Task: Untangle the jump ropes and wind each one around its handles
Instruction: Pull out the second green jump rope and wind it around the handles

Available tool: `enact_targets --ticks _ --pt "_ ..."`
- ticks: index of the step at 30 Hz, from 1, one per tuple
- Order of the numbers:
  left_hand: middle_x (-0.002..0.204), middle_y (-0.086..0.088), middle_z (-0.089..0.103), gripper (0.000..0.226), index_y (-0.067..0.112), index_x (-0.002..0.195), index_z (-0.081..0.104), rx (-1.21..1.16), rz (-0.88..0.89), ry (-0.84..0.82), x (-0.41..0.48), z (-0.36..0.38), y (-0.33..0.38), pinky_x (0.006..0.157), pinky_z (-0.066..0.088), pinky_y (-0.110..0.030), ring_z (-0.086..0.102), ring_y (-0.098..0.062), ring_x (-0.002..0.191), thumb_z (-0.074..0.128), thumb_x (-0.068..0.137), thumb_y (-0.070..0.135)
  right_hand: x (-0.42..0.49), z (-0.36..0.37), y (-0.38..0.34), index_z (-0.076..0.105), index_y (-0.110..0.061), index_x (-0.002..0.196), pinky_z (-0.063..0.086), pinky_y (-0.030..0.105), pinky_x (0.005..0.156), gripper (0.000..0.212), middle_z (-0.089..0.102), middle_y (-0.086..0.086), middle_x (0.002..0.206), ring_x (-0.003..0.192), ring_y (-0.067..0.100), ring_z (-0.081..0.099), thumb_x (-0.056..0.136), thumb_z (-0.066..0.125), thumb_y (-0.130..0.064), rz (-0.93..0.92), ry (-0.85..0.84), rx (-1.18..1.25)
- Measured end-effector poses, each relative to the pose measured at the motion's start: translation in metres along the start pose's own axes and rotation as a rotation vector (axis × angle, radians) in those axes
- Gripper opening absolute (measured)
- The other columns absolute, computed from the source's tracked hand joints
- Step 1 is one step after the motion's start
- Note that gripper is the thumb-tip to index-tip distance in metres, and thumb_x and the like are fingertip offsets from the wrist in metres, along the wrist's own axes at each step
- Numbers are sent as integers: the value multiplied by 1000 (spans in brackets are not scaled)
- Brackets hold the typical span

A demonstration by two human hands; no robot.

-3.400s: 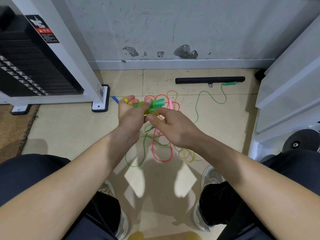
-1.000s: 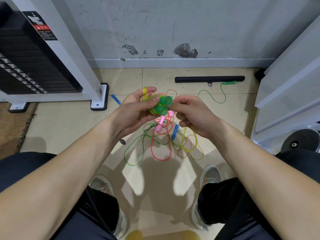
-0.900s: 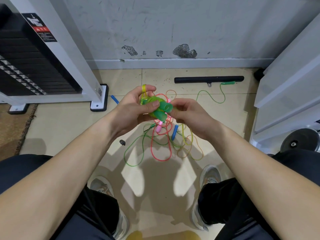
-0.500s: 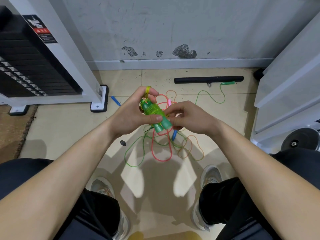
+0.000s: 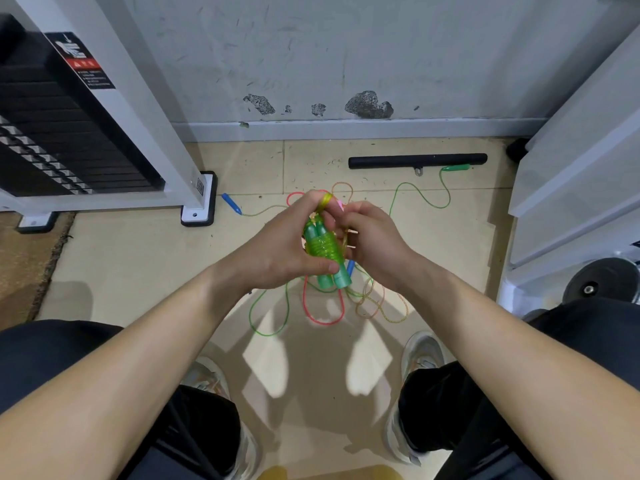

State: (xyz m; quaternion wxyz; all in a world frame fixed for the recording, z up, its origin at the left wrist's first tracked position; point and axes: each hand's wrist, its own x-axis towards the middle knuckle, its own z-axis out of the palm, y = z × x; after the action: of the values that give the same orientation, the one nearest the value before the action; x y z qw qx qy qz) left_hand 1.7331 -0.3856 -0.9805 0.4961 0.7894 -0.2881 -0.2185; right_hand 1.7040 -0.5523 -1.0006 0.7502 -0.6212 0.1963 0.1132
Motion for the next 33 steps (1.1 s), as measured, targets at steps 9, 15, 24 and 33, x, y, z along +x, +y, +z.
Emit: enact_targets --ticks 9,15,24,33 --pt "105 14 54 60 38 105 49 -59 -88 -134 -1 17 2 83 57 -45 58 -17 97 86 66 13 4 1 -1 45 -10 114 39 35 65 34 48 -1 45 48 13 46 86 38 7 -16 34 -106" --pt "98 7 55 34 20 105 53 -264 -127 -108 -1 23 2 84 52 -45 54 -14 91 70 75 17 -6 13 0 68 -11 85 42 46 74 44 47 17 68 70 31 43 86 32 14 -25 99 171" --pt "81 2 59 30 18 90 58 -1058 -386 40 5 25 5 75 30 -37 51 -19 81 37 104 34 3 14 -10 64 -4 94 19 29 53 39 25 -5 56 49 11 20 108 42 -32 -94 224 389" --pt "98 1 61 34 20 99 57 -1218 -439 16 7 22 7 97 36 -48 60 -22 88 34 104 46 1 15 -17 40 -18 67 25 30 45 42 32 -3 55 49 16 32 102 47 -40 -176 308 98"
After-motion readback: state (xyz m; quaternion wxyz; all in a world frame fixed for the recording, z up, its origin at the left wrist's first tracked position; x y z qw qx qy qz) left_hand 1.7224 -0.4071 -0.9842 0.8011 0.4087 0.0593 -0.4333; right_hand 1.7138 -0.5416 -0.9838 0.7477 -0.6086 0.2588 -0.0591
